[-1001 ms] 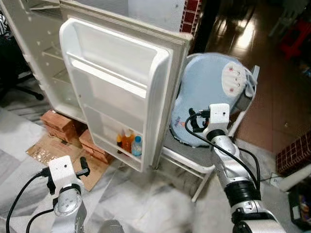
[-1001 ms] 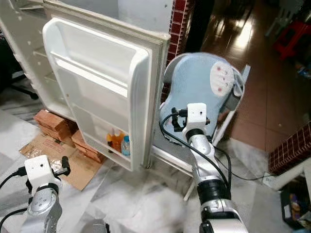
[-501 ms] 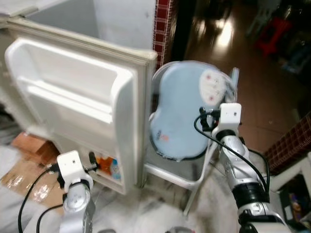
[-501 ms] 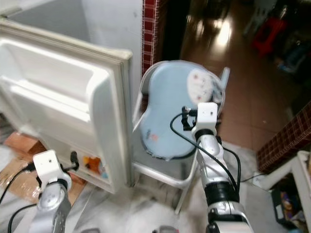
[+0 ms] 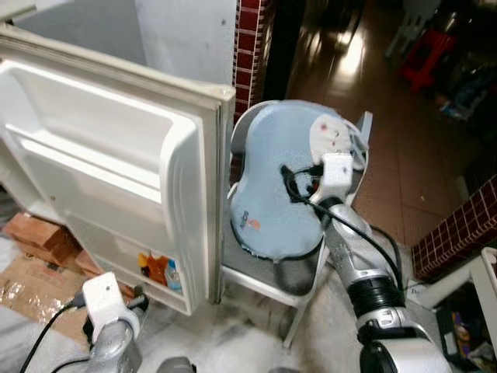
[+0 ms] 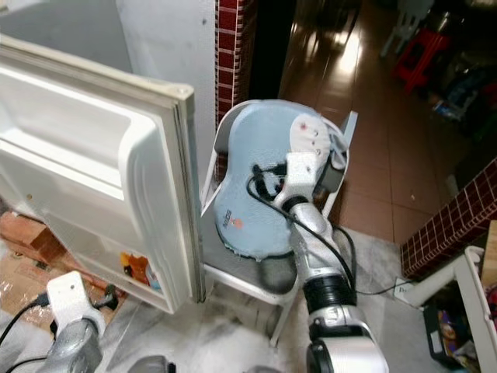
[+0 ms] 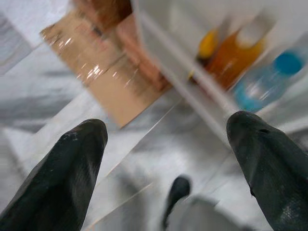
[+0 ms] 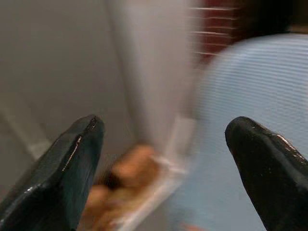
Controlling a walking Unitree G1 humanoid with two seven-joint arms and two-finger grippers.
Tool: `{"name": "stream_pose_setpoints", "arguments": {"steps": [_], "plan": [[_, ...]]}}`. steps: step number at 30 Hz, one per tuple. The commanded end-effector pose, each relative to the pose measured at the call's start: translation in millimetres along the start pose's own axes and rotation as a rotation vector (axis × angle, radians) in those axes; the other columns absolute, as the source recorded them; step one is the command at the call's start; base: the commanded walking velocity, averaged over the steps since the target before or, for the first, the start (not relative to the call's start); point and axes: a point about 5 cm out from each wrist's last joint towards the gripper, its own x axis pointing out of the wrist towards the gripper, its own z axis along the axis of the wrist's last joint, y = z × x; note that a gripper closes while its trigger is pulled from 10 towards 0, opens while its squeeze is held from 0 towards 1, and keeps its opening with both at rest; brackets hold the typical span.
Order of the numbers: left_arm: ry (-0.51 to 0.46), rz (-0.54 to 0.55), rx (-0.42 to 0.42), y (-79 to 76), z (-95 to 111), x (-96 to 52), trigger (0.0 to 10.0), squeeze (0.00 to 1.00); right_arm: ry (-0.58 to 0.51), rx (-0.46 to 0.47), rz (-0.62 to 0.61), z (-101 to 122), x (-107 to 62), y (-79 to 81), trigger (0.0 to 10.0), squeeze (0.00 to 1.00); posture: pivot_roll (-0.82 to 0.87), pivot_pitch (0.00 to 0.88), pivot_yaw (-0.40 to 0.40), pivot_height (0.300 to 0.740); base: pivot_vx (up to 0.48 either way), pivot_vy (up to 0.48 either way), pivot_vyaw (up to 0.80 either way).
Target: Restocking fridge
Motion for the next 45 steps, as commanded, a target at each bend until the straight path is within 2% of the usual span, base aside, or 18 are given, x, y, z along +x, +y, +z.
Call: {"name": "stream_pose_setpoints", "arguments": {"steps": [1, 4, 8, 10, 13, 15, 16, 19, 20, 21, 23, 25, 32, 33, 34, 35, 37, 45], "plan": [[0.009, -0.081, 0.074, -6.6, -0.6, -4.9, 10.0, 0.0, -0.051, 0.005, 0.142, 20.5, 3.2, 11.4, 10.0, 0.0, 0.09, 0.0, -0.071, 0.74, 0.0, 0.0, 0.0], [0.025, -0.247, 0.208, -22.8, -3.8, -13.4, 10.0, 0.0, -0.086, 0.005, 0.26, 40.8, 6.4, 17.7, 10.0, 0.0, 0.1, 0.0, -0.074, 0.74, 0.0, 0.0, 0.0], [0.029, -0.282, 0.284, -30.5, -1.9, -11.3, 10.0, 0.0, -0.104, -0.031, 0.221, 54.2, 18.0, 17.4, 10.0, 0.0, 0.1, 0.0, -0.076, 0.74, 0.0, 0.0, 0.0], [0.025, -0.297, 0.303, -33.6, 0.2, -9.8, 10.0, 0.0, -0.12, 0.012, 0.239, 60.3, 21.8, 22.8, 10.0, 0.0, 0.1, 0.0, -0.077, 0.74, 0.0, 0.0, 0.0], [0.025, -0.324, 0.331, -37.0, 0.5, -9.4, 10.0, 0.0, -0.139, 0.038, 0.4, 69.5, 18.6, 47.6, 10.0, 0.0, 0.1, 0.0, -0.077, 0.74, 0.0, 0.0, 0.0], [0.023, -0.329, 0.347, -37.4, 1.4, -9.2, 10.0, 0.0, -0.131, 0.066, 0.546, 73.7, 9.3, 62.3, 10.0, 0.0, 0.1, 0.0, -0.078, 0.74, 0.0, 0.0, 0.0], [0.024, -0.331, 0.354, -37.7, 1.4, -9.1, 10.0, 0.0, -0.118, 0.078, 0.696, 76.7, -3.8, 73.7, 10.0, 0.0, 0.1, 0.0, -0.08, 0.74, 0.0, 0.0, 0.0], [0.029, -0.333, 0.352, -38.2, 0.6, -8.7, 10.0, 0.0, -0.102, 0.097, 0.875, 82.3, -27.5, 81.3, 10.0, 0.0, 0.1, 0.0, -0.084, 0.74, 0.0, 0.0, 0.0], [0.029, -0.333, 0.352, -38.2, 0.6, -8.7, 10.0, 0.0, -0.102, 0.097, 0.875, 82.3, -27.5, 81.3, 10.0, 0.0, 0.1, 0.0, -0.084, 0.74, 0.0, 0.0, 0.0], [0.032, -0.336, 0.349, -38.6, 0.1, -8.3, 10.0, 0.0, -0.097, 0.102, 1.006, 87.6, -47.2, 85.1, 10.0, 0.0, 0.1, 0.0, -0.086, 0.74, 0.0, 0.0, 0.0], [0.034, -0.34, 0.35, -39.1, 0.0, -7.9, 10.0, 0.0, -0.077, 0.085, 1.034, 88.5, -54.9, 81.4, 10.0, 0.0, 0.09, 0.0, -0.085, 0.74, 0.0, 0.0, 0.0], [0.041, -0.355, 0.356, -41.2, -0.7, -7.2, 10.0, 0.0, -0.025, 0.045, 0.979, 81.3, -55.4, 68.9, 10.0, 0.0, 0.09, 0.0, -0.084, 0.74, 0.0, 0.0, 0.0], [0.041, -0.364, 0.362, -42.5, -0.3, -6.4, 10.0, 0.0, 0.026, 0.03, 0.894, 72.5, -52.0, 58.3, 10.0, 0.0, 0.08, 0.0, -0.083, 0.74, 0.0, 0.0, 0.0], [0.032, -0.365, 0.378, -42.7, 0.5, -6.3, 10.0, 0.0, 0.043, 0.008, 0.832, 67.0, -46.8, 53.3, 10.0, 0.0, 0.09, 0.0, -0.08, 0.74, 0.0, 0.0, 0.0], [0.014, -0.357, 0.402, -42.5, 1.7, -5.9, 10.0, 0.0, 0.064, -0.032, 0.695, 57.6, -35.4, 42.5, 10.0, 0.0, 0.09, 0.0, -0.082, 0.74, 0.0, 0.0, 0.0], [0.014, -0.357, 0.402, -42.5, 1.7, -5.9, 10.0, 0.0, 0.064, -0.032, 0.695, 57.6, -35.4, 42.5, 10.0, 0.0, 0.09, 0.0, -0.082, 0.74, 0.0, 0.0, 0.0], [-0.027, -0.301, 0.369, -39.0, 3.5, -5.6, 10.0, 0.0, 0.058, -0.068, 0.529, 53.6, -21.1, 30.5, 10.0, 0.0, 0.1, 0.0, -0.081, 0.74, 0.0, 0.0, 0.0], [-0.059, -0.253, 0.321, -28.6, 8.8, -2.6, 10.0, 0.0, -0.023, -0.091, 0.297, 56.7, -3.6, 25.6, 10.0, 0.0, 0.1, 0.0, -0.082, 0.74, 0.0, 0.0, 0.3]]}}
